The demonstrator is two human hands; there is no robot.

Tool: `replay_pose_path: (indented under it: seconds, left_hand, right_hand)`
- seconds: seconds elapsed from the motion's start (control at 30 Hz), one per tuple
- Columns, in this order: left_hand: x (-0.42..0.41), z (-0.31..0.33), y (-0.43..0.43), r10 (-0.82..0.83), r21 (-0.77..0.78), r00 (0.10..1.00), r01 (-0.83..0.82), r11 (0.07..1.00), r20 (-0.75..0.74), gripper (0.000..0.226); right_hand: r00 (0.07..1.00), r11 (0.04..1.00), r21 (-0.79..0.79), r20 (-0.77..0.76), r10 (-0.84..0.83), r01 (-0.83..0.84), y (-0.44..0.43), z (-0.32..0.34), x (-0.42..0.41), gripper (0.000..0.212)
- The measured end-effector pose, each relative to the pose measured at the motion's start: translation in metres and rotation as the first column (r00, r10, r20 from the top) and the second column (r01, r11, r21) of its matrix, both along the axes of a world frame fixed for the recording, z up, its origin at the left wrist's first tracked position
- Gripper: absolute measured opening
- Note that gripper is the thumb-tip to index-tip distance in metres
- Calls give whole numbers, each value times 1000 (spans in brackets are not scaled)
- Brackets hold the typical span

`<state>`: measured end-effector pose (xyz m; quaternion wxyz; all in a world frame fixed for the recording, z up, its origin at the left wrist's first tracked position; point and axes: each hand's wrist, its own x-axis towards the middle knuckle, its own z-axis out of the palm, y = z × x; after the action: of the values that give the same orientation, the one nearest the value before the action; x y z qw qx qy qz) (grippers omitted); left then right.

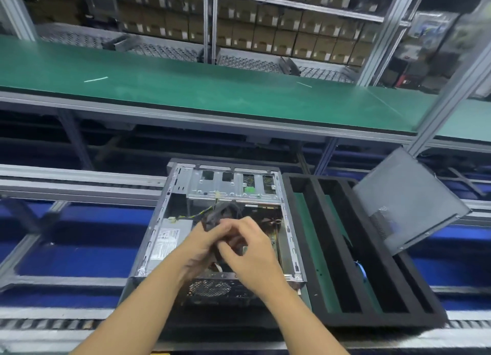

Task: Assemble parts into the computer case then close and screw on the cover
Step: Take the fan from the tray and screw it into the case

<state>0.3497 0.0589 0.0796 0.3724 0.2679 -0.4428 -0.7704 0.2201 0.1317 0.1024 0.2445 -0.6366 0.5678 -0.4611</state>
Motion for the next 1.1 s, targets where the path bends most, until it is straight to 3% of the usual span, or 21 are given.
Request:
replay_pose_path:
  seconds: [0.07, 0.13, 0.2, 0.27, 0.37, 0.47, 0.53, 0.63, 0.73, 0.8, 0.87, 0.9, 1.03, 1.1]
  left_hand:
    - [16, -4, -1, -41, 37, 997, 44, 998, -65, 58]
    - [30, -3, 0, -125, -43, 992, 125, 991, 2, 73]
    - [38, 3, -1, -156, -241, 955, 218, 946, 254, 86]
    - [43, 11, -3, -44, -421, 840, 315, 850, 540, 96]
    - [45, 21, -7, 21, -497, 708, 475, 726, 706, 101]
    - [45, 26, -8, -8, -510, 699, 529, 678, 715, 93]
    - [46, 28, -9, -25, -510, 707, 534, 674, 707, 91]
    - [48, 31, -8, -29, -511, 699, 550, 661, 715, 98]
    - [48, 33, -8, -31, -520, 704, 553, 651, 710, 101]
    - [46, 32, -9, 4, -532, 687, 559, 637, 727, 102]
    - [42, 31, -11, 53, -543, 668, 553, 632, 742, 104]
    - [39, 31, -11, 87, -552, 652, 555, 622, 753, 104]
    - [34, 25, -11, 125, -545, 601, 591, 595, 789, 103]
    - [37, 23, -14, 28, -500, 629, 589, 635, 777, 98]
  right_hand:
    - [996, 999, -37, 89, -15, 19, 2, 6, 0, 29]
    - [983, 998, -24, 178, -51, 56, 1, 13, -5, 28]
    - [985, 999, 2, 164, -52, 52, -2, 18, -9, 34]
    - [993, 1000, 19, 116, -11, 9, -4, 22, -9, 42]
    - [997, 995, 70, 20, 76, -77, -7, 23, -11, 49]
    - [983, 990, 95, -141, 118, -106, -14, 23, -18, 31]
    - [983, 995, 42, -160, 92, -86, -17, 24, -19, 14]
    - [998, 998, 48, 52, -35, 33, -18, 28, -22, 18]
    - [960, 969, 244, 261, -103, 38, -15, 37, -29, 7]
    - [986, 917, 399, 158, -51, -16, -12, 39, -31, 35]
    - [1000, 853, 522, 12, 13, -18, -9, 37, -28, 48]
    - [999, 828, 559, 7, 32, -31, -9, 34, -26, 49]
    - [968, 784, 610, 246, -45, -118, -10, 26, -19, 48]
    - [988, 791, 608, 151, -38, -63, -11, 26, -24, 44]
